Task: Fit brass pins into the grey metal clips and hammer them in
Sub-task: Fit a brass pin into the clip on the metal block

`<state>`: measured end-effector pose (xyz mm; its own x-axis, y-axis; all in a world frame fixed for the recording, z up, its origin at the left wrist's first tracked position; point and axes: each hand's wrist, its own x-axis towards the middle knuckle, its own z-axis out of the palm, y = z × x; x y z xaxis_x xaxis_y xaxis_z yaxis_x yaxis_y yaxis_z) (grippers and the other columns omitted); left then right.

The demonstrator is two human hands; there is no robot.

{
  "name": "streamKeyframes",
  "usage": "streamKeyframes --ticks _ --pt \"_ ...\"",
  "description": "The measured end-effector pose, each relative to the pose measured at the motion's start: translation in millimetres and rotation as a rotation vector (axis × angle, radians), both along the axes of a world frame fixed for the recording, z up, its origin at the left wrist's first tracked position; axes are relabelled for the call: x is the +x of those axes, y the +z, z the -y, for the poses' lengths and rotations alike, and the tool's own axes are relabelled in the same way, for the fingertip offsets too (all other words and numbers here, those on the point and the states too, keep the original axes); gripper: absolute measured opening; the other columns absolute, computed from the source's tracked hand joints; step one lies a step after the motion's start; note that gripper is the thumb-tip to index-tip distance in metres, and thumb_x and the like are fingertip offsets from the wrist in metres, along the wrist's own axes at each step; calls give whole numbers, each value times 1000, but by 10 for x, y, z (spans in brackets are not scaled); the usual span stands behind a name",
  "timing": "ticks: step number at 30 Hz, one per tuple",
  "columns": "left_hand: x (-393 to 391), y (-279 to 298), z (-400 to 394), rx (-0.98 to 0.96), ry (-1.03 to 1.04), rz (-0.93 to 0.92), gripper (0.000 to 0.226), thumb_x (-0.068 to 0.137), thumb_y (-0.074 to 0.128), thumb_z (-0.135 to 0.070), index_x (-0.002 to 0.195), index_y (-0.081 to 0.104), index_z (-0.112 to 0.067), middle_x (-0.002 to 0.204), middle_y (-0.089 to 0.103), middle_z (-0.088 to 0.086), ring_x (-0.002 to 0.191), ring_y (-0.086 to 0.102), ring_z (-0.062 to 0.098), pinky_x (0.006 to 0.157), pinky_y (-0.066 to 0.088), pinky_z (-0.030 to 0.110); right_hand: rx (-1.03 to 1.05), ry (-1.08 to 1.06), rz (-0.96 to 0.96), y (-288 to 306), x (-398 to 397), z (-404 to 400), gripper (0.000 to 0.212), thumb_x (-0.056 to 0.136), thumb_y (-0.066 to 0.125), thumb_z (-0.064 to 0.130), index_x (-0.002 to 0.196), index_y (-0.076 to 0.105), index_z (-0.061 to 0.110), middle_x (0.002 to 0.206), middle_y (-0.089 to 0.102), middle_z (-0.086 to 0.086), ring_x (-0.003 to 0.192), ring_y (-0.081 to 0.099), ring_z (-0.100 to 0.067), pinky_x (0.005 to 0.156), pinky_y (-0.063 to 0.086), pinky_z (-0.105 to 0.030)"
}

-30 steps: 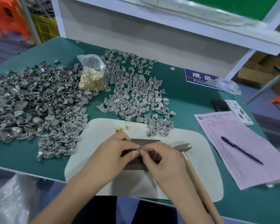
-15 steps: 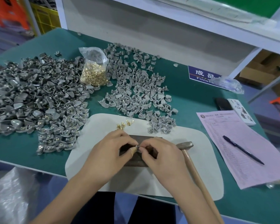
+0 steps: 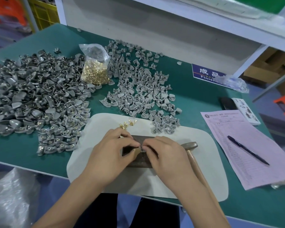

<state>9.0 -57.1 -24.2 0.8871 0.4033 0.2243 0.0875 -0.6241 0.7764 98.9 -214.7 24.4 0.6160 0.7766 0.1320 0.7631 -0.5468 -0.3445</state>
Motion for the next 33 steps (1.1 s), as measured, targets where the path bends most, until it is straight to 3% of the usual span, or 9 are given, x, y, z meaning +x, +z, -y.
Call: streamKeyframes --ticks 3,5,9,14,22,26,29,31,33 --pt "-5 8 -1 1 -5 1 12 82 80 -31 90 77 -39 99 58 -22 102 54 4 82 51 39 -218 40 81 118 -65 -129 10 100 54 17 106 61 20 108 63 -1 107 55 -26 82 44 -37" --pt "-16 13 -4 12 -19 9 14 82 80 -28 90 76 -39 99 57 -21 101 55 7 80 52 40 -296 43 95 197 -122 -201 22 93 54 5 110 57 18 113 61 -3 112 52 -26 79 40 -34" --pt "-37 13 9 21 -16 12 13 82 80 -27 90 77 -38 98 58 -20 99 55 7 79 52 40 -371 62 96 278 -120 -230 23 92 52 3 110 58 17 112 61 -4 111 50 -25 73 26 -29" --pt "-19 11 17 7 25 0 10 81 79 -34 88 77 -41 98 58 -22 102 54 4 80 52 39 -366 32 52 206 -32 -188 17 103 47 19 106 64 19 107 64 -4 104 56 -26 83 43 -35" --pt "-16 57 23 78 41 -39 9 82 75 -43 90 75 -46 97 58 -24 103 51 2 78 52 38 -32 20 -32 -30 61 -37 16 97 60 20 83 69 16 79 66 -4 81 59 -27 77 46 -44" --pt "-20 73 28 90 49 -57 8 84 74 -44 92 75 -45 99 58 -24 106 49 2 79 51 37 221 -7 -88 -133 50 41 9 93 71 15 89 78 18 79 72 3 76 63 -14 76 50 -29" --pt "-24 63 48 90 54 -60 7 84 74 -46 91 75 -44 100 57 -23 108 49 2 78 51 36 470 -191 -125 -200 49 264 12 95 70 18 103 79 18 94 76 10 87 67 -3 79 49 -15" --pt "-44 50 70 63 50 -48 6 85 73 -46 91 75 -44 101 56 -24 109 49 0 78 50 34 537 -382 -62 -256 77 515 13 98 67 19 107 76 19 94 72 9 87 64 -10 77 50 -24" --pt "-60 28 92 21 52 -33 5 87 73 -44 92 74 -44 105 55 -24 109 52 0 78 48 27 381 -635 -4 -315 115 773 20 97 65 31 115 70 23 100 66 5 97 59 -21 78 48 -36"
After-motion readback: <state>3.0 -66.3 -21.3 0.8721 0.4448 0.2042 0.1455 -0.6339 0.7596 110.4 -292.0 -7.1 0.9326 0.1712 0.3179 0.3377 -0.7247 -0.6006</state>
